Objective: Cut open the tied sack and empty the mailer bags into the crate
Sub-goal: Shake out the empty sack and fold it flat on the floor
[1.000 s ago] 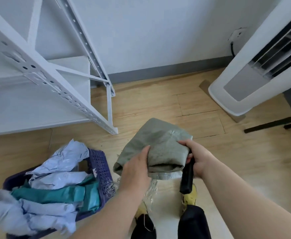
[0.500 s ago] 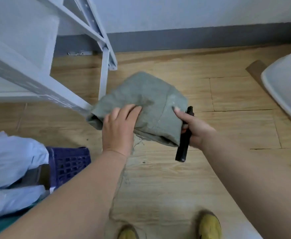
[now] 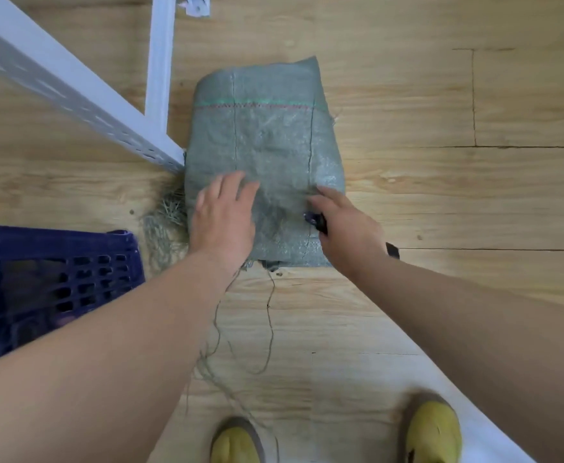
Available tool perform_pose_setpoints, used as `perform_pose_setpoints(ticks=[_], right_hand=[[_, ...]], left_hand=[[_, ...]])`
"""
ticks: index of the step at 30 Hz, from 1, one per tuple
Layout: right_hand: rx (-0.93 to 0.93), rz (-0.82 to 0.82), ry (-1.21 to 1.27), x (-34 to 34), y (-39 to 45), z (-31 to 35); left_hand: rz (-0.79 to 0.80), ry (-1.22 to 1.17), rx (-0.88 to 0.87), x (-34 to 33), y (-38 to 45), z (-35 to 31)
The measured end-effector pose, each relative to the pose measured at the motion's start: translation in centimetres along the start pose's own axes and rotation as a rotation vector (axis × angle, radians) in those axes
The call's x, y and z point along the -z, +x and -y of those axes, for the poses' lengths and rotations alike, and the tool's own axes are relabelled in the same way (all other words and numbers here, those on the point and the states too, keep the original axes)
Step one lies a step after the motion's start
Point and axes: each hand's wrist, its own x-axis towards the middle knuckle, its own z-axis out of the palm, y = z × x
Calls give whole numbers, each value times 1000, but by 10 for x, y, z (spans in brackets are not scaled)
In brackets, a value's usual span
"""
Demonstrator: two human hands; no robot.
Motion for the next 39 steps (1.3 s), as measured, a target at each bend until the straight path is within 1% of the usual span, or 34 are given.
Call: perform_pose_setpoints(ticks=[1, 2, 3, 5, 6, 7, 8, 9, 10, 12, 13, 14, 15, 16, 17, 18, 20, 23, 24, 26, 28, 30, 33, 35, 37, 39], right_hand=[[57, 79, -109, -5, 0, 2], [69, 146, -181, -8, 3, 2], [40, 212, -209, -10, 9, 3], [-51, 339, -174, -10, 21, 5], [-72, 391, -148, -10, 26, 5], [-72, 430, -124, -11, 31, 5], [-66, 447, -99, -12, 34, 4], [-66, 433, -71, -13, 34, 4], [-81, 378, -41, -13, 32, 4], [-163, 170, 72, -13, 18, 5], [-226, 79, 176, -13, 6, 7], [-297, 41, 309, -12, -9, 10], [-372, 52, 456, -9, -24, 16], [-451, 82, 593, -4, -40, 24], [-528, 118, 706, 1, -55, 32], [-603, 144, 807, 7, -72, 40], [-729, 150, 1008, 23, -104, 54], [-816, 133, 1259, 67, -145, 69], [-827, 137, 1337, 84, -156, 72], [-836, 168, 1496, 120, -177, 81], [-803, 224, 1605, 152, -195, 94], [-743, 302, 1596, 180, -216, 113], [-616, 415, 1467, 215, -251, 149], [-586, 415, 1477, 239, -270, 171], [-575, 397, 1518, 267, -282, 188], [-536, 392, 1495, 296, -289, 201]], left_hand=[[10, 33, -17, -1, 2, 4], [103, 51, -10, -3, 4, 9], [254, 61, 17, -7, 5, 15], [621, 83, 83, -14, 7, 25], [754, 83, 110, -18, 7, 29], [817, 77, 120, -22, 5, 32], [815, 73, 122, -24, 3, 33], [746, 64, 133, -26, 0, 32], [626, 37, 159, -27, -6, 29], [351, -128, 263, -25, -26, 12], [273, -281, 327, -20, -39, -2], [271, -459, 380, -12, -54, -18], [348, -627, 423, -2, -68, -35], [464, -785, 453, 9, -81, -52], [568, -920, 478, 21, -95, -68], [640, -1019, 507, 33, -110, -82], [699, -1157, 605, 67, -138, -104], [711, -1369, 729, 127, -186, -126], [676, -1400, 731, 147, -201, -131], [568, -1319, 704, 185, -224, -135], [481, -1252, 725, 218, -235, -136], [419, -1289, 768, 252, -236, -135], [320, -1324, 817, 304, -231, -129], [259, -1323, 796, 337, -232, -125], [246, -1326, 738, 367, -236, -123], [238, -1355, 693, 395, -239, -122]])
